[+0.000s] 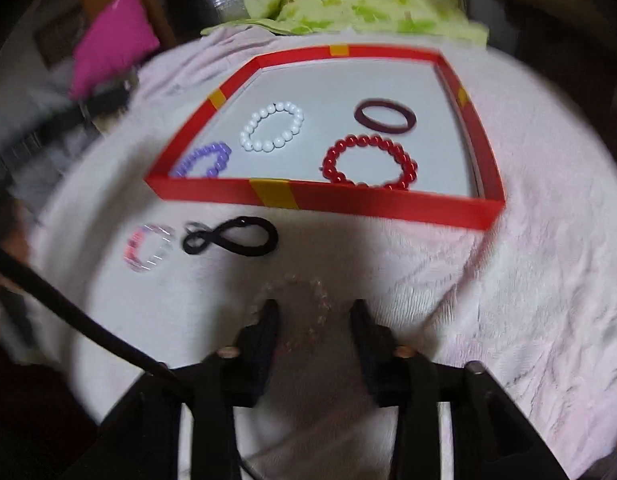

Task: Organize jewelry
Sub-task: 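Lower the silver bangle into the box with the left gripper while the right lowers the small pink-clear bracelet in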

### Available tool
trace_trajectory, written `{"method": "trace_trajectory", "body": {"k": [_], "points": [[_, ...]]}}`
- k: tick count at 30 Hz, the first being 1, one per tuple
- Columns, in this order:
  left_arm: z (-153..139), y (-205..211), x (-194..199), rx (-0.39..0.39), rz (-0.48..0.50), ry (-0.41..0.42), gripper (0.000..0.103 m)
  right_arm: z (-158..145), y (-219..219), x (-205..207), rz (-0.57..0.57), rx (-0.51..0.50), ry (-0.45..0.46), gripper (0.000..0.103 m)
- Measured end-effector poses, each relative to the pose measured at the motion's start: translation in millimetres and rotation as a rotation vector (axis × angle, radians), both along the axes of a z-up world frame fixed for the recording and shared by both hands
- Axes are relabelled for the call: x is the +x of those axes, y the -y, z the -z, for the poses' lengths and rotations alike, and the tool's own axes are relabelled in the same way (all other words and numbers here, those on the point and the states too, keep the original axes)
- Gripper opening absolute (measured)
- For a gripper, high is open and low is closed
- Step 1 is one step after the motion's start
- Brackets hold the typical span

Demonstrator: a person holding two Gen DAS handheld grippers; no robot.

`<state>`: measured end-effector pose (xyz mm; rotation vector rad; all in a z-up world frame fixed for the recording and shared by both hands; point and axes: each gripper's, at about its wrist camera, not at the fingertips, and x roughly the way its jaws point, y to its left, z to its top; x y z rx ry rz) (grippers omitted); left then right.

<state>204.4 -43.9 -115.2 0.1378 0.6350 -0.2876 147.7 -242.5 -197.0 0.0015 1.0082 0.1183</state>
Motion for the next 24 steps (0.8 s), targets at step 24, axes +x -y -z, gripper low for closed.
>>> {"method": "trace_trajectory", "body": {"k": [24], "points": [[12,37,102,-0.074,0.102,0.001,0.063,-72,31,139,0.181,0.322,0.240,0.009]]}}
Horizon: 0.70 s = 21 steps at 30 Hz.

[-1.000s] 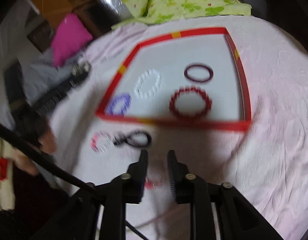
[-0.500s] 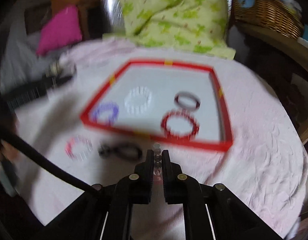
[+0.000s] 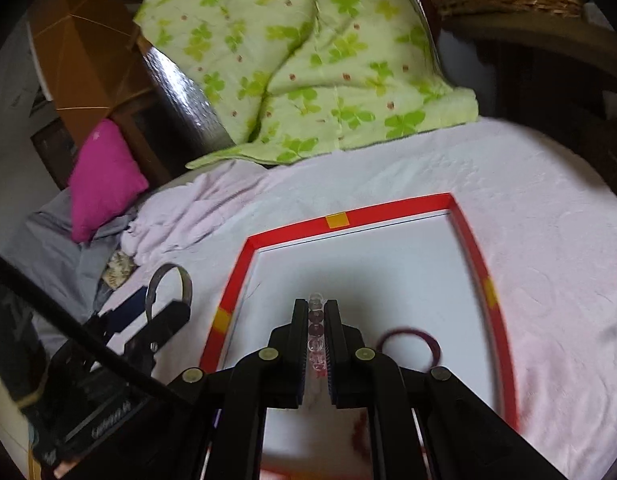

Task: Organize jewelry
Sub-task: 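Lower the silver bangle into the box with the left gripper while the right lowers the small pink-clear bracelet in, then open both grippers and withdraw them from the box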

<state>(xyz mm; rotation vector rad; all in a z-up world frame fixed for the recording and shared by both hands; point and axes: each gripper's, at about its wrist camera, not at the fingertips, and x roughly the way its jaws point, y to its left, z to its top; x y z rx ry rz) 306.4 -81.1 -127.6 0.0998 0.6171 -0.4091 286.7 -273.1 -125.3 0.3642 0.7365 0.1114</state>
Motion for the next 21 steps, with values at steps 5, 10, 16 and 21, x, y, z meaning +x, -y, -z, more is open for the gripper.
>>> {"method": "trace_trajectory", "body": {"k": [5,10,16,21], "points": [[14,13,20,0.053,0.025,-0.023,0.063,22,2,42,0.020,0.034,-0.057,0.009],[25,21,32,0.090,0.035,-0.067,0.063,42,2,66,0.029,0.039,-0.123,0.009],[31,27,35,0.126,0.043,-0.073,0.064,53,11,74,0.063,0.060,-0.149,0.012],[17,25,27,0.143,0.033,-0.026,0.064,48,22,66,0.093,0.091,-0.126,0.012]]}}
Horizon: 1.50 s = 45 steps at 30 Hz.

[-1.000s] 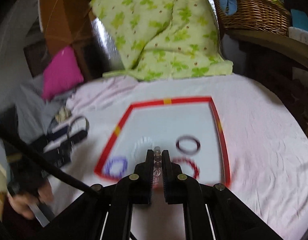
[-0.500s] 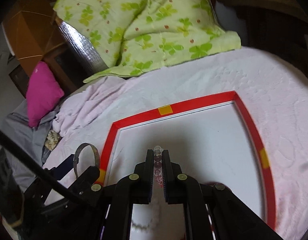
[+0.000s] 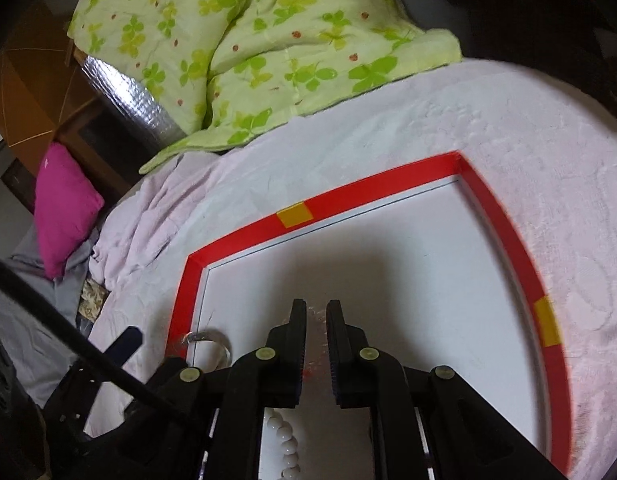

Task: Organize jewelry
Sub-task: 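Open both grippers and withdraw them from the box, then move the right gripper to the black hair tie beside the box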

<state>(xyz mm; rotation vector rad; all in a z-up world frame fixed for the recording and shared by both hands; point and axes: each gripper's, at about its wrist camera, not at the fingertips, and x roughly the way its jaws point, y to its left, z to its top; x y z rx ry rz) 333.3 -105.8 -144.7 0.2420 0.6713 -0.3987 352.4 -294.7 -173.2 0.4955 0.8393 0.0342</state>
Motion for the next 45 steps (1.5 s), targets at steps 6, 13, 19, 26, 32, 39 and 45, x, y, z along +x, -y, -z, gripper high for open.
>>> {"method": "trace_trajectory", "body": {"k": [6,13,19,26,32,39,45], "points": [[-30,-20,-22,-0.015,-0.054,0.076,0.068,-23,5,-28,-0.002,-0.021,0.031,0.014],[-38,-50,-58,0.008,-0.159,0.107,0.070,-45,3,-76,-0.008,-0.025,0.063,0.018],[-24,-69,-87,0.022,-0.213,0.053,0.070,-51,-3,-124,-0.013,-0.057,0.077,0.028],[-3,-89,-136,-0.038,-0.254,-0.044,0.070,-42,-7,-176,-0.019,-0.043,0.056,0.043],[16,-91,-185,0.021,-0.247,-0.051,0.070,-29,-14,-220,-0.050,-0.040,0.034,0.047],[26,-93,-221,0.036,-0.243,-0.047,0.070,-20,-20,-249,-0.058,-0.007,0.018,0.047],[35,-89,-244,0.069,-0.240,-0.052,0.079,-16,-33,-262,-0.102,-0.019,0.017,0.047]]}}
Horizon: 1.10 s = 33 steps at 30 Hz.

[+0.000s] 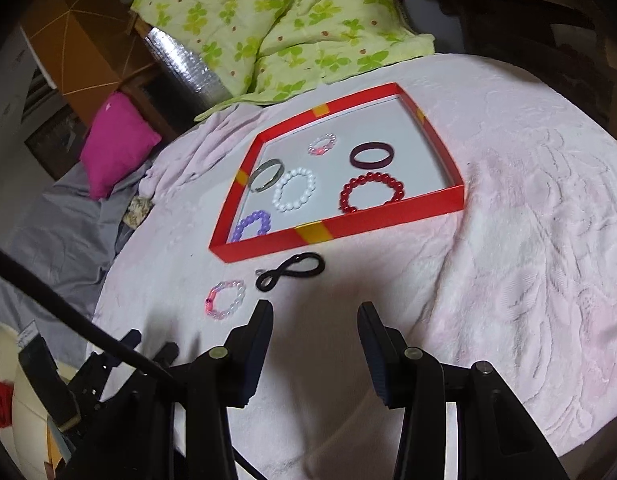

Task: Organize jewelry
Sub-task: 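Move the right gripper to the black hair tie beside the box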

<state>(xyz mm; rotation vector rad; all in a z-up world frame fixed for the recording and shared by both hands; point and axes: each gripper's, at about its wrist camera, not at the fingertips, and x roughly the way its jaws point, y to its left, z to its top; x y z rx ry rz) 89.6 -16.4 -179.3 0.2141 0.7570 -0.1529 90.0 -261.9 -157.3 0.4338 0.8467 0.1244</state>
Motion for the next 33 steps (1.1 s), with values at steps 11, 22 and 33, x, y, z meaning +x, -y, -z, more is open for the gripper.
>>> {"method": "trace_trajectory", "body": {"k": [11,22,33], "points": [[-2,0,1,0.044,-0.041,0.080,0.079,5,-13,12,-0.011,0.016,-0.017,0.048],[-9,0,8,0.040,-0.072,0.085,0.079,17,-15,21,-0.009,-0.005,-0.061,0.050],[-6,-2,14,0.024,-0.080,0.034,0.079,26,-22,32,-0.027,-0.002,-0.089,0.052]]}}
